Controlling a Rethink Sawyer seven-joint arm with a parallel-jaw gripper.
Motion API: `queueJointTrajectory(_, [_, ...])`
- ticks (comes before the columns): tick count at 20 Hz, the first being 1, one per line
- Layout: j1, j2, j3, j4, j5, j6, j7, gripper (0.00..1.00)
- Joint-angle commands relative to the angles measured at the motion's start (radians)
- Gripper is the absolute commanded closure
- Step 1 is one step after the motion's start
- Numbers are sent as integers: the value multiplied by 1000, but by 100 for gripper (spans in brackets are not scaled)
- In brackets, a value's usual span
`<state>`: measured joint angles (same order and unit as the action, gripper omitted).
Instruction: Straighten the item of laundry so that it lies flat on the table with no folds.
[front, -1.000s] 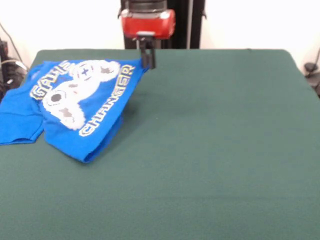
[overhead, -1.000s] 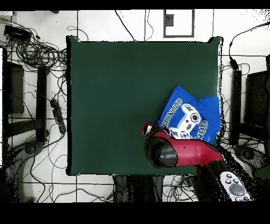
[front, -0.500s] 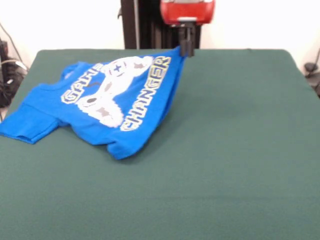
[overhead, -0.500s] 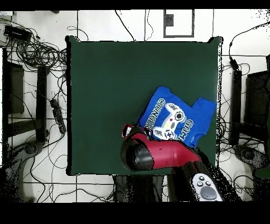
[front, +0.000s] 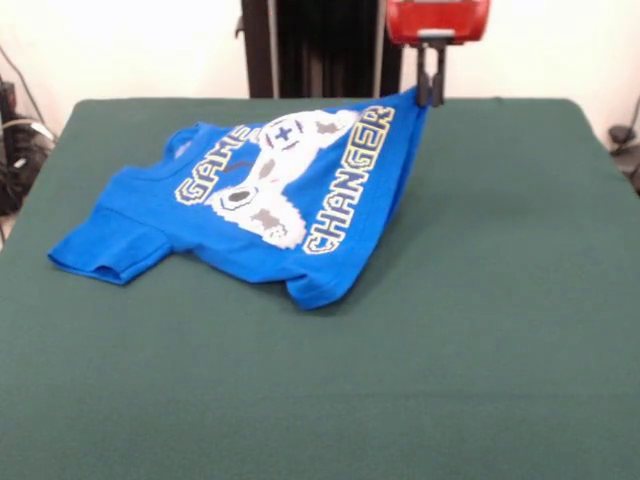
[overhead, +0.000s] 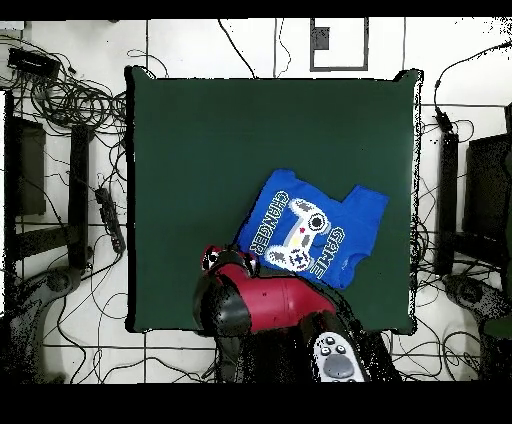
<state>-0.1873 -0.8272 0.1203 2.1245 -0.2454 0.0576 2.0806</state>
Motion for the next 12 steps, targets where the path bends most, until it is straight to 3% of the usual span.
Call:
queueJointTrajectory(1, [118, 96, -63, 61, 112, -118, 290, 100])
queueJointTrajectory(12, [267, 146, -115, 76, 286, -214, 308, 100])
